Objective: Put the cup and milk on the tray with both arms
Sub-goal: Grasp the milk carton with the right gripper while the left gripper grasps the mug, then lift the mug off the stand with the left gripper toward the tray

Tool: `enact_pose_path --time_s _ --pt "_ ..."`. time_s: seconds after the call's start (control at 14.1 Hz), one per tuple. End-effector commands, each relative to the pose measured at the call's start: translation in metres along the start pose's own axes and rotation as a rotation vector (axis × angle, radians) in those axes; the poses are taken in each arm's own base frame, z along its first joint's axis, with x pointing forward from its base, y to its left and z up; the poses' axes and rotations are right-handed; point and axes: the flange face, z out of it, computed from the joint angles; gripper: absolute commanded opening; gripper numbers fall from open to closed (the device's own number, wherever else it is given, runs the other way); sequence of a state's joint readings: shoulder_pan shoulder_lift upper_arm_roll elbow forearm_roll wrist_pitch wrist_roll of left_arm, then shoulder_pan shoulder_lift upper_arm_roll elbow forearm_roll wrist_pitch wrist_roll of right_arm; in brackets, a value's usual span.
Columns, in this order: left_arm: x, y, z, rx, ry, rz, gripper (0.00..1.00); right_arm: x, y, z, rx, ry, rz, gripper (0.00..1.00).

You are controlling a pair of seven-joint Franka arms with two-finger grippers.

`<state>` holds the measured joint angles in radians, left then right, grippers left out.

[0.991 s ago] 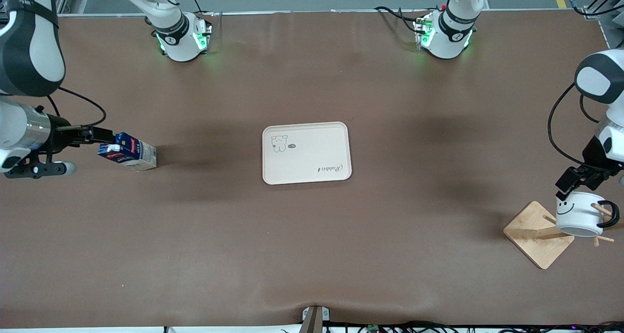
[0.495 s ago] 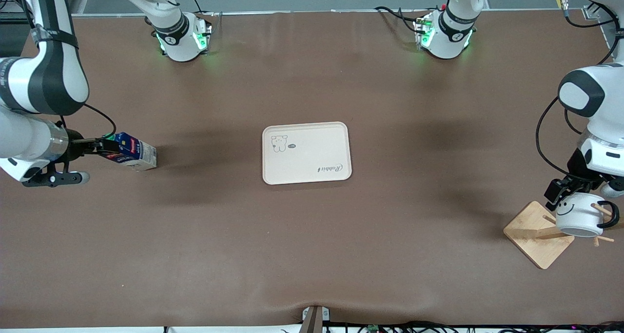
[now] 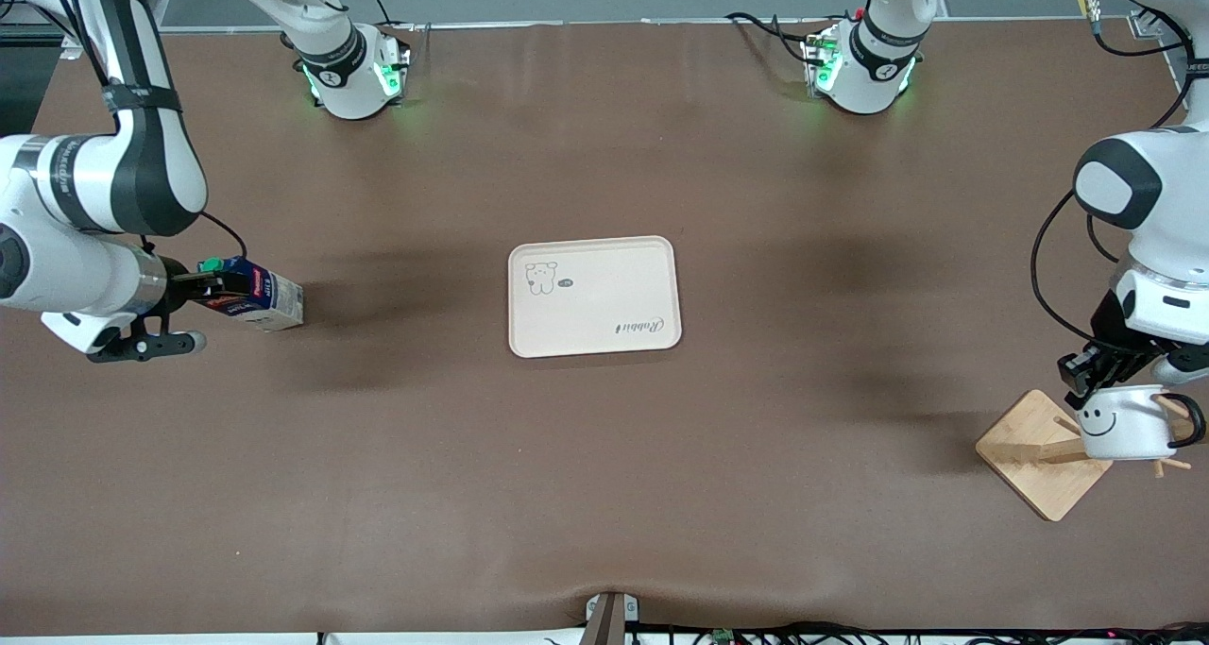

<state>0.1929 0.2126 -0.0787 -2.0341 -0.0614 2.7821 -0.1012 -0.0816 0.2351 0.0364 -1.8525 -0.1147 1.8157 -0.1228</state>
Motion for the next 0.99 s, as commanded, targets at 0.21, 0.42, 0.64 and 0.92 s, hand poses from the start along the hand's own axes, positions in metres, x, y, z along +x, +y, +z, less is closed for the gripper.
enact_pose_path --time_s 0.21,0.42,0.64,0.92 --pt "-0.003 0.033 -0.017 -0.037 0.004 0.042 0.0 -0.017 0.012 0.012 -0.011 -0.002 -0.05 1.0" --pt "-0.005 0.055 -0.036 -0.048 -0.055 0.064 0.0 -0.022 0.016 0.01 -0.01 0.0 -0.052 1.0" --pt "-0.011 0.077 -0.058 -0.053 -0.12 0.085 0.0 -0.024 0.024 0.014 -0.005 -0.004 -0.054 1.0" --pt "-0.016 0.111 -0.077 -0.061 -0.219 0.133 0.0 -0.031 0.03 0.021 0.004 -0.022 -0.047 1.0"
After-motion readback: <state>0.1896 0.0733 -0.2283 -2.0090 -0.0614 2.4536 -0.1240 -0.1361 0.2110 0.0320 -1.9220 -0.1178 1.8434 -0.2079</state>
